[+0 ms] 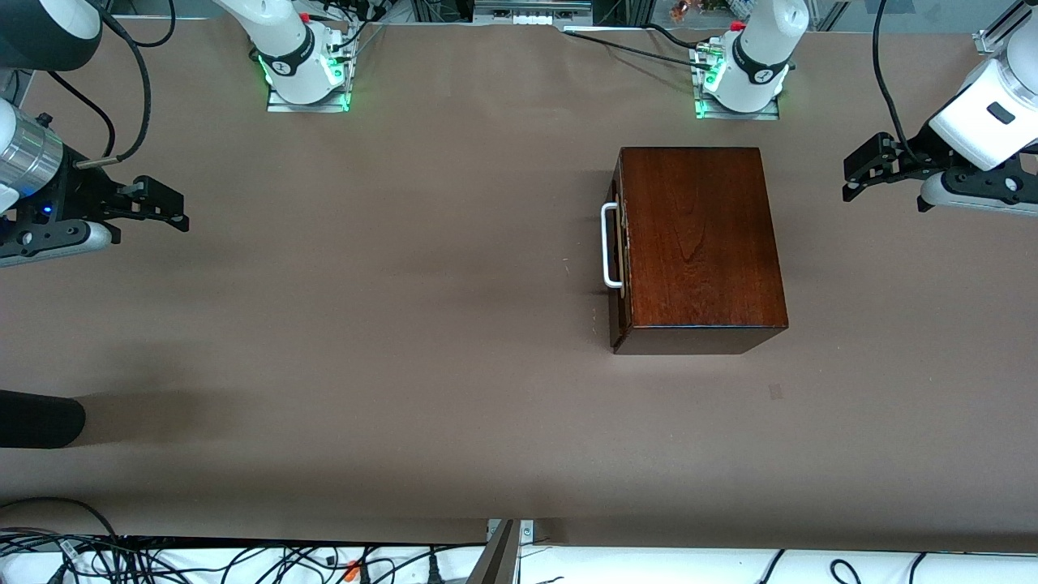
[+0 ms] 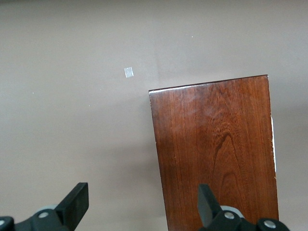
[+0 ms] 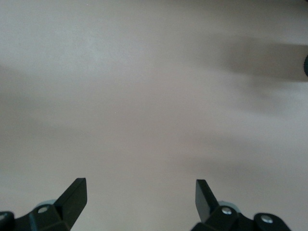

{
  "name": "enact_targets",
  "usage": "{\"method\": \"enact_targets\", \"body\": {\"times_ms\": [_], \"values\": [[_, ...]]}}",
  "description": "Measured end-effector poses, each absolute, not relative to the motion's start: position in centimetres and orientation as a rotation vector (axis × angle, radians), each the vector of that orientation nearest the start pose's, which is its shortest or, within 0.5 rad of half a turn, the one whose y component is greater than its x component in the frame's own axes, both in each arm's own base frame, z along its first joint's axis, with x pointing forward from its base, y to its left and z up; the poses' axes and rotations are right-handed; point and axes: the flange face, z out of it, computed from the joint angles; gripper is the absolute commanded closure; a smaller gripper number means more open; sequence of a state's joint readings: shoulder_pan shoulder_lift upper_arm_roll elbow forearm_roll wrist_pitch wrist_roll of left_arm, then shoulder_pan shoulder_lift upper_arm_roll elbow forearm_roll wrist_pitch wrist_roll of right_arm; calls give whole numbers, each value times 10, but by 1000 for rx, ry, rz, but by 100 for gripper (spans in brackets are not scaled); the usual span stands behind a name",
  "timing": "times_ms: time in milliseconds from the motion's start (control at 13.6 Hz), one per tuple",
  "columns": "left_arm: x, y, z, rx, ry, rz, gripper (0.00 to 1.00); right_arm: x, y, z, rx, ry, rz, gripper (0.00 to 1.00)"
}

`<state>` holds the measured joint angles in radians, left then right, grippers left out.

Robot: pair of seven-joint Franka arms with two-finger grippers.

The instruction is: Open drawer, take yellow block, close drawer

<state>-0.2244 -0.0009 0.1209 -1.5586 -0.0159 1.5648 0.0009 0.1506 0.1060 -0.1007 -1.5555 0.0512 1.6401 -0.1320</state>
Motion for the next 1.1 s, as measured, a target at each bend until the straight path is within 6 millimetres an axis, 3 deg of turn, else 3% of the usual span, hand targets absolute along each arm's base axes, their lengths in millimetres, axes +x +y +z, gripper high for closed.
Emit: {"method": "enact_targets", "body": {"times_ms": [220,441,588,881,1102], "values": [[549,-64,629,-3155,111,13,0,590,37,577,-3088,-276,29,0],[544,-96,629,-3154,117,14,0,590,37,578,-3088,-275,28,0],[535,-139,628,-3153,100,20,0,590,36,578,-3088,-273,23,0],[500,-259,609,-3119,22,46,0,590,35,578,-3089,-269,23,0],[469,-334,588,-3077,-21,33,0,590,34,578,-3089,-267,22,0]]}}
